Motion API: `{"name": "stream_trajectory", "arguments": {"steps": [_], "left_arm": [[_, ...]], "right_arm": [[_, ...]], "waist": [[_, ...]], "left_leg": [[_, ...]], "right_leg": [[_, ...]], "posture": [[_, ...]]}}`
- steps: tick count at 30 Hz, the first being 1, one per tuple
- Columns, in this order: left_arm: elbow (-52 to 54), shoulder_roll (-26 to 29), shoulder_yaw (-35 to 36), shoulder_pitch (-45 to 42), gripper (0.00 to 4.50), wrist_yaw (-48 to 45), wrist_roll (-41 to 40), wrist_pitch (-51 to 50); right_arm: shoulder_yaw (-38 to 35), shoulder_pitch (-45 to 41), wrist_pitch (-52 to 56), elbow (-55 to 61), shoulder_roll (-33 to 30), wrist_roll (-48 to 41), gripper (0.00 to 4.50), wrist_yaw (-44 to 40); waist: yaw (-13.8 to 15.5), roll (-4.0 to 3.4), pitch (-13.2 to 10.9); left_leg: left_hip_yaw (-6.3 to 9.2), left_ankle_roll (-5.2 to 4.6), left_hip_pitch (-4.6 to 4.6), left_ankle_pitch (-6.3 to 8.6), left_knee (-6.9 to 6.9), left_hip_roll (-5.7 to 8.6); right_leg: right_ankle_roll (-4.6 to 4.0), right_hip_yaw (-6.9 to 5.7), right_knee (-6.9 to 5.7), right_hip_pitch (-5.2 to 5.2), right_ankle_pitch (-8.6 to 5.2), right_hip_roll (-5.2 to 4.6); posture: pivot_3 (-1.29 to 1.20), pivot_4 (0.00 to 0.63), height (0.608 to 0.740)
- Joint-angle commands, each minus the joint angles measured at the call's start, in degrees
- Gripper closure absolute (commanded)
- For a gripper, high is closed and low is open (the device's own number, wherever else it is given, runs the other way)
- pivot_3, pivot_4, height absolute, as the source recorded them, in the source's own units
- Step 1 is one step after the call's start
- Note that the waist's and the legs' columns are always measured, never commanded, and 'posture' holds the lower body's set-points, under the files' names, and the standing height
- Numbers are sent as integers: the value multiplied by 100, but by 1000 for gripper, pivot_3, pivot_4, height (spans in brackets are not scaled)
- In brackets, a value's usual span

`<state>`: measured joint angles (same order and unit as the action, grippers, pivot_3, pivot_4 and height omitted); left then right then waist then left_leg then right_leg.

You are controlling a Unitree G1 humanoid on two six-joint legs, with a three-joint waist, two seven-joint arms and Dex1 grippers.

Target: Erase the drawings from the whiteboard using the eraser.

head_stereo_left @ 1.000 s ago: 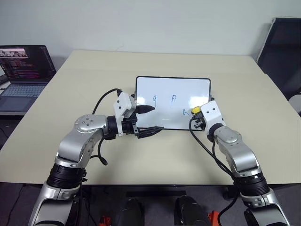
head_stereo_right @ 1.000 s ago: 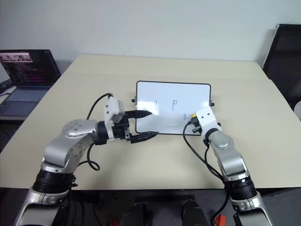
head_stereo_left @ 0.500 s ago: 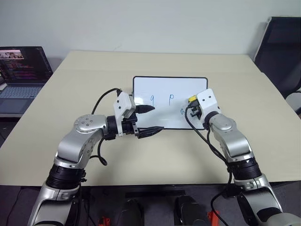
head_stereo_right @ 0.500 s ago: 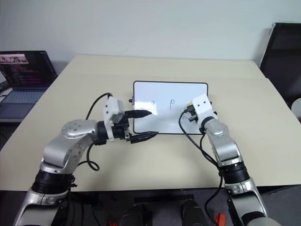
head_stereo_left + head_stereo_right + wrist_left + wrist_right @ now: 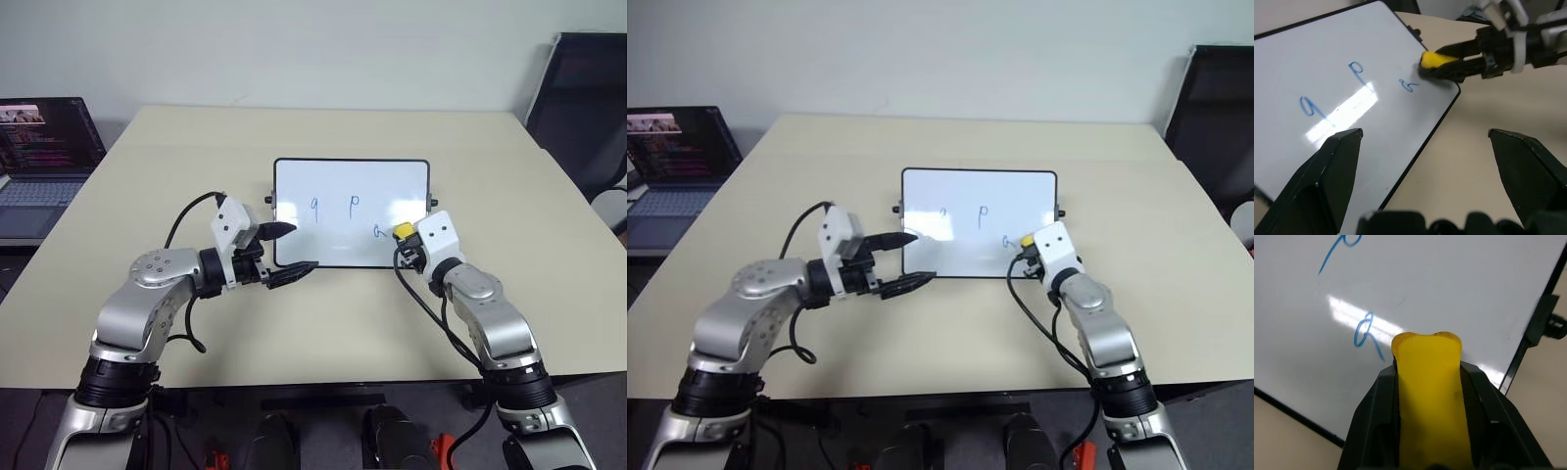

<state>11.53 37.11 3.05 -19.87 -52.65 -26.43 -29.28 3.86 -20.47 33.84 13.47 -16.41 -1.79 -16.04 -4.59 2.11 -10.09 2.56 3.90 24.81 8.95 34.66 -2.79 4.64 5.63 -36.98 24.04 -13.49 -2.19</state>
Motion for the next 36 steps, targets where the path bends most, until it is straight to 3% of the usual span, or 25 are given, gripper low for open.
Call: {"name": "stream_trajectory", "arguments": {"steps": [1,7,18,22,31,36], "left_arm": [[165,125,327,97,0,55,-64,133],[193,58,284,179,0,150,-19,230],[394,117,10,206,0,-42,-28,216],[318,108,-49,182,0,-97,7,275],[-243,77,-275,233,0,-543,254,953],[-558,47,-275,290,0,-726,341,1331]], "right_arm": [[-56,314,-131,904,-135,-397,3219,-461],[216,1018,67,1723,-682,-618,3219,-1094],[727,1362,-104,1914,-877,-324,3219,-1148],[715,1017,-231,1688,-688,-126,3219,-854],[1070,-649,-921,-467,-431,929,3219,-286],[1163,-823,-752,-1066,-480,1162,3219,-383]], "waist": [[2,0,0],[97,0,0],[128,3,-1],[122,3,-1],[131,4,-1],[137,4,-1]], "left_leg": [[0,0,1,0,-8,0],[1,2,0,2,-69,1],[1,4,-3,2,-59,2],[1,4,-3,2,-60,1],[1,3,-2,1,-60,1],[2,3,-1,1,-66,2]], "right_leg": [[1,0,2,1,-1,0],[-1,-7,7,11,-33,1],[-6,-5,8,10,-32,1],[-6,-6,7,11,-32,1],[-9,-8,6,11,-29,2],[-5,-9,6,9,-32,2]], "posture": [[0,150,740],[0,150,740],[0,150,740],[0,150,740],[0,150,740],[0,150,740]]}}
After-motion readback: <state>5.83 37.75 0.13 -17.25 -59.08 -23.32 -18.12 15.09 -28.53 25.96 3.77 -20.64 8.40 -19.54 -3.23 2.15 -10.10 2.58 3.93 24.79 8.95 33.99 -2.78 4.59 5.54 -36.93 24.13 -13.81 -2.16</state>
